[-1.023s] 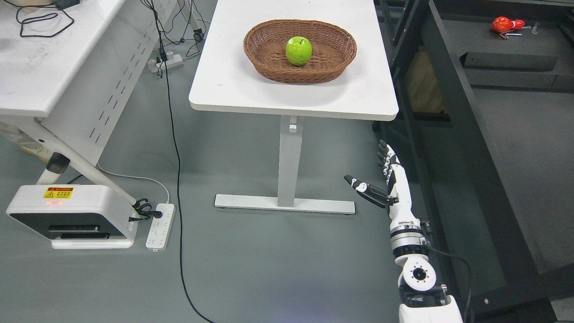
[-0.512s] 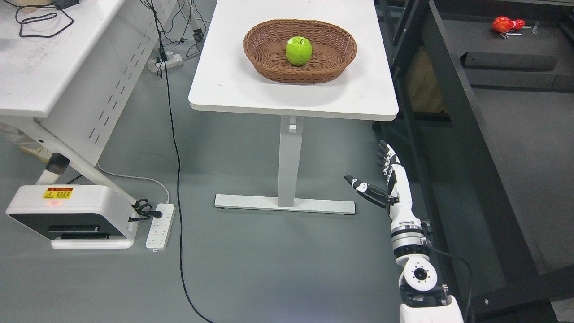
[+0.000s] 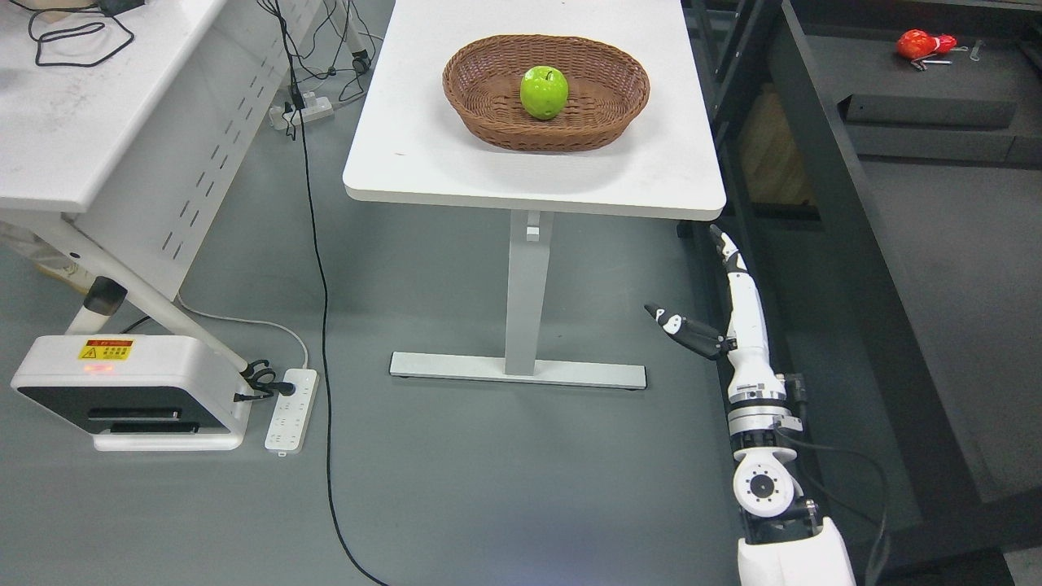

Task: Place green apple on left shelf middle layer
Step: 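Raise the right hand toward the wicker basket on the table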

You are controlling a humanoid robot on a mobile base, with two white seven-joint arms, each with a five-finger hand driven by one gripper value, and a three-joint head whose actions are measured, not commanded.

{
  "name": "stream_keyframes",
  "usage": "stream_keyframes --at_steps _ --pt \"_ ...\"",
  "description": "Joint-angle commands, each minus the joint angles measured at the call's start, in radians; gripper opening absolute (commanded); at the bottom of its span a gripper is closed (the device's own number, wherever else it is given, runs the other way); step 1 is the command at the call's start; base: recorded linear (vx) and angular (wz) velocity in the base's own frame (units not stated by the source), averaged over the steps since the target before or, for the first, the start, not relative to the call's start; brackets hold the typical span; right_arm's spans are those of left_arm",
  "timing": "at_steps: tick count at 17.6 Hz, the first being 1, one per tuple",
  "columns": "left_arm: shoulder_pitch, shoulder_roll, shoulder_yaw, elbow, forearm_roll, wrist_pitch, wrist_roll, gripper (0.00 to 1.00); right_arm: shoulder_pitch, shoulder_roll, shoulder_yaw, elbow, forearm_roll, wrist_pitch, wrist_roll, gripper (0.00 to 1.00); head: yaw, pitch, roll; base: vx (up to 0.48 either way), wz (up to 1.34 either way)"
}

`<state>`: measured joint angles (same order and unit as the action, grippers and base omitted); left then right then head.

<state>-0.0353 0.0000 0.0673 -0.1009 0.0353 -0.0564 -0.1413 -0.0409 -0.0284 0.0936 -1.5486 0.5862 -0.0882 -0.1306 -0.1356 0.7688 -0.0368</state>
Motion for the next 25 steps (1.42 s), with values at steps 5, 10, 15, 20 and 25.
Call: stream_keyframes --at_steps 5,10,15,20,25 --pt "0.0 0.017 -0.001 0.001 0.0 0.0 0.0 1.0 -0.001 -0.01 0.054 -0.056 0.31 0.018 -0.026 1.0 0.0 0.0 0.0 0.042 0.01" --pt "0.0 0.017 0.002 0.0 0.0 0.0 0.0 1.0 -0.001 -0.01 0.051 -0.062 0.259 -0.002 -0.027 1.0 0.0 0.0 0.0 0.095 0.03" --pt "0.0 0.017 -0.001 0.0 0.0 0.0 0.0 1.0 -0.007 -0.01 0.043 -0.064 0.238 0.002 -0.034 1.0 0.0 0.0 0.0 0.144 0.06" --pt "0.0 0.017 0.002 0.001 0.0 0.0 0.0 1.0 -0.014 -0.007 0.043 -0.062 0.236 0.001 -0.031 1.0 0.0 0.0 0.0 0.178 0.08" --pt "0.0 0.017 0.002 0.0 0.0 0.0 0.0 1.0 -0.031 -0.005 0.043 -0.062 0.236 -0.001 -0.024 1.0 0.0 0.0 0.0 0.186 0.09"
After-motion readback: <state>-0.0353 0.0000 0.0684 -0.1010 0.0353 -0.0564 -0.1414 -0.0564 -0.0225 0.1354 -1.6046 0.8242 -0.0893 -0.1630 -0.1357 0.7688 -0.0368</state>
